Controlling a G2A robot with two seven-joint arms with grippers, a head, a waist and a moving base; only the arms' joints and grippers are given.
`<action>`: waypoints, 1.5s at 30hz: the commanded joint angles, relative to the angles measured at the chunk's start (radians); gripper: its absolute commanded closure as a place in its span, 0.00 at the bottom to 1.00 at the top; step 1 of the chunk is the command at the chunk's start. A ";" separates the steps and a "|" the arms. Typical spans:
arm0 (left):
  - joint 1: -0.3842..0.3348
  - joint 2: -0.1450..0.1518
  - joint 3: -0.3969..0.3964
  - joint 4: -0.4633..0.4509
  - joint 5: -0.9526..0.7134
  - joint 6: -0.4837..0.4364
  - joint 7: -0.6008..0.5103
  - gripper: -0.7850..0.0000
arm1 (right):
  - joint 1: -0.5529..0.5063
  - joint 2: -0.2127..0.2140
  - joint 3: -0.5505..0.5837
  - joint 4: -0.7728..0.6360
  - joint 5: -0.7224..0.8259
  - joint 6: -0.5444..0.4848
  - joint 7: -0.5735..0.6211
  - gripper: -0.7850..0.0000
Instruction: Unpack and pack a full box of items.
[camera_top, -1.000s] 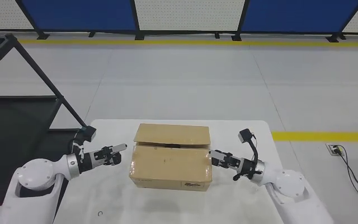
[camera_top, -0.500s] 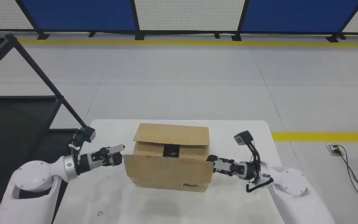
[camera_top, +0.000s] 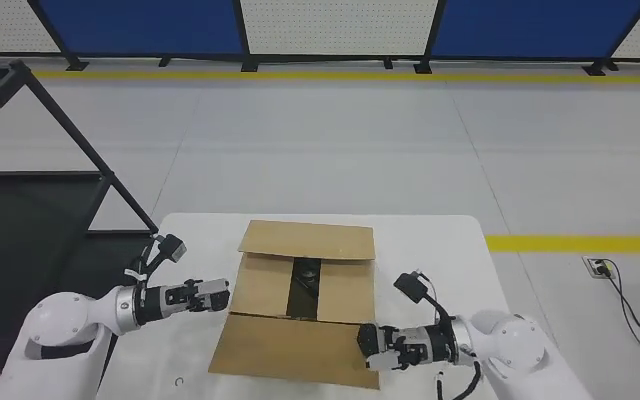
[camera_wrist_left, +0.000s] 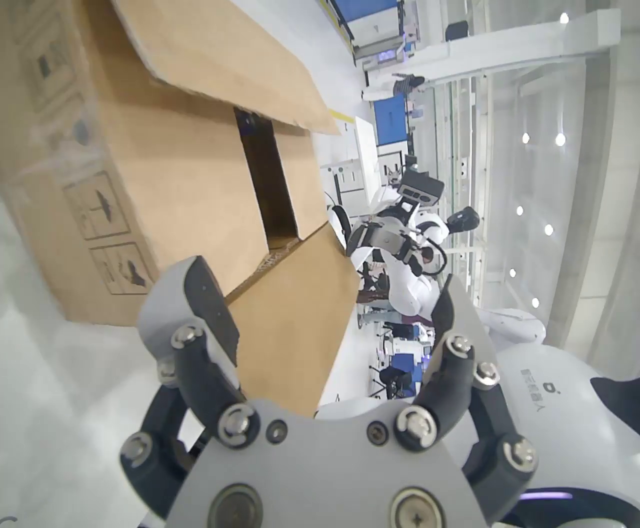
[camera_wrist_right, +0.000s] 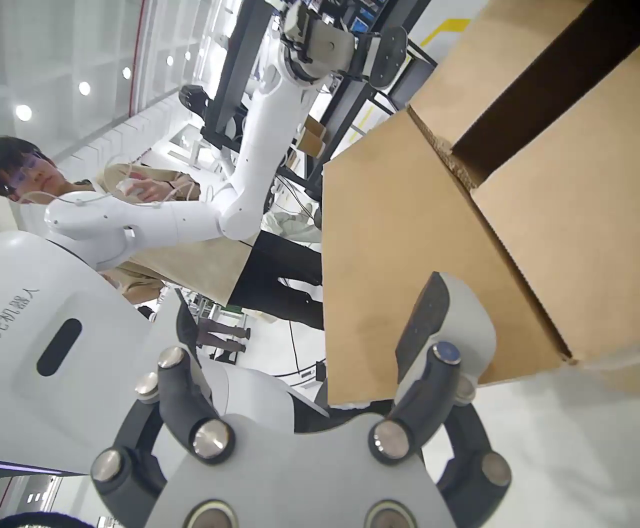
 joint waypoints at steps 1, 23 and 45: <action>0.005 0.004 0.005 -0.014 -0.011 -0.022 -0.048 0.00 | -0.007 0.009 -0.012 -0.013 -0.032 -0.001 -0.001 0.00; 0.006 0.036 0.158 -0.006 0.086 -0.059 -0.101 0.00 | 0.023 0.061 -0.057 0.018 -0.059 -0.015 -0.079 0.00; 0.031 0.061 0.198 -0.106 0.020 -0.049 -0.127 0.00 | 0.016 0.053 -0.012 -0.012 0.066 0.194 -0.337 0.00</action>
